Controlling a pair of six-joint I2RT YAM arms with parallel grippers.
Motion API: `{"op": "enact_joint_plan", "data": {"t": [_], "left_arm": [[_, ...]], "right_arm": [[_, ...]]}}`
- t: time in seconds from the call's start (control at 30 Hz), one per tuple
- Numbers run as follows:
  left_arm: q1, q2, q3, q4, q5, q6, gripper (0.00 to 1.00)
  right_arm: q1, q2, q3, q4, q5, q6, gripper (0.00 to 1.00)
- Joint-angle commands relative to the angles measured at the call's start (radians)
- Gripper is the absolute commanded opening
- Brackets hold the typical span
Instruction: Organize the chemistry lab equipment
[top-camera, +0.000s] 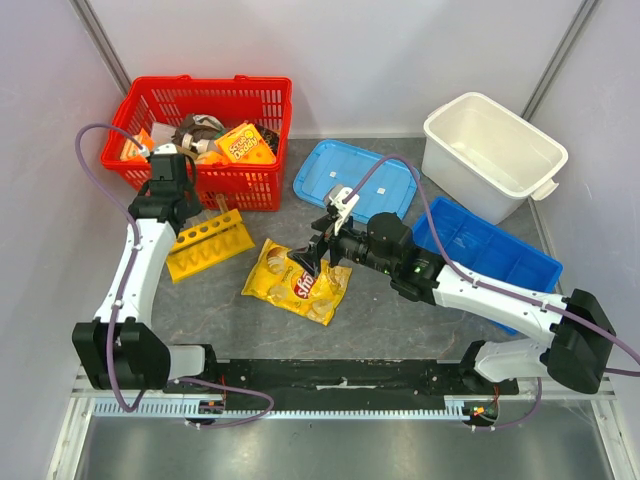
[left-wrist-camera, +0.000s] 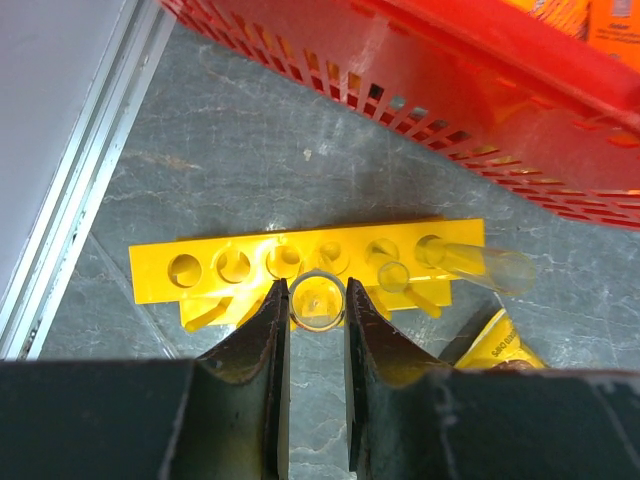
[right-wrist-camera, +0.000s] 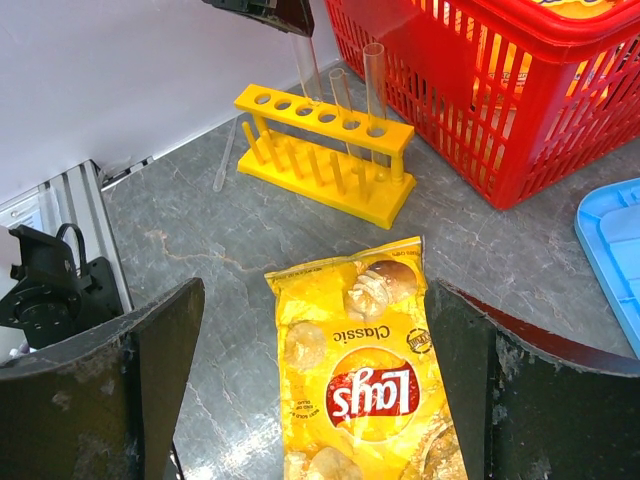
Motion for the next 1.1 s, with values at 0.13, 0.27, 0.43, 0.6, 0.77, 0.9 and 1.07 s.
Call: {"op": "enact_joint_plan", "data": {"t": [0.13, 0.27, 0.43, 0.6, 0.77, 0.9, 1.07], "left_arm": [[0.034, 0.027, -0.034, 0.063, 0.024, -0.019, 0.1], [0.044, 0.035, -0.048, 0.077, 0.059, -0.027, 0.1], [0.048, 0.04, -0.042, 0.084, 0.062, -0.027, 0.1], [0.051, 0.056, -0.044, 0.091, 0.077, -0.03, 0.1], [0.053, 0.076, -0.047, 0.092, 0.083, -0.032, 0.1], [0.051, 0.09, -0.047, 0.094, 0.083, -0.029, 0.11], [0.054, 0.11, -0.047, 0.095, 0.083, -0.021, 0.14]], "right_arm": [[-0.004, -0.024, 0.015, 0.003, 0.01, -0.024, 0.98], [-0.004, -0.022, 0.018, 0.004, 0.008, -0.021, 0.98], [-0.004, -0.021, 0.016, 0.006, 0.007, -0.022, 0.98], [-0.004, -0.011, 0.019, 0.007, 0.008, -0.022, 0.98], [-0.004, -0.005, 0.025, 0.006, 0.007, -0.022, 0.98], [-0.004, -0.001, 0.027, 0.01, 0.007, -0.021, 0.98], [-0.004, 0.007, 0.025, 0.012, 0.002, -0.019, 0.98]]}}
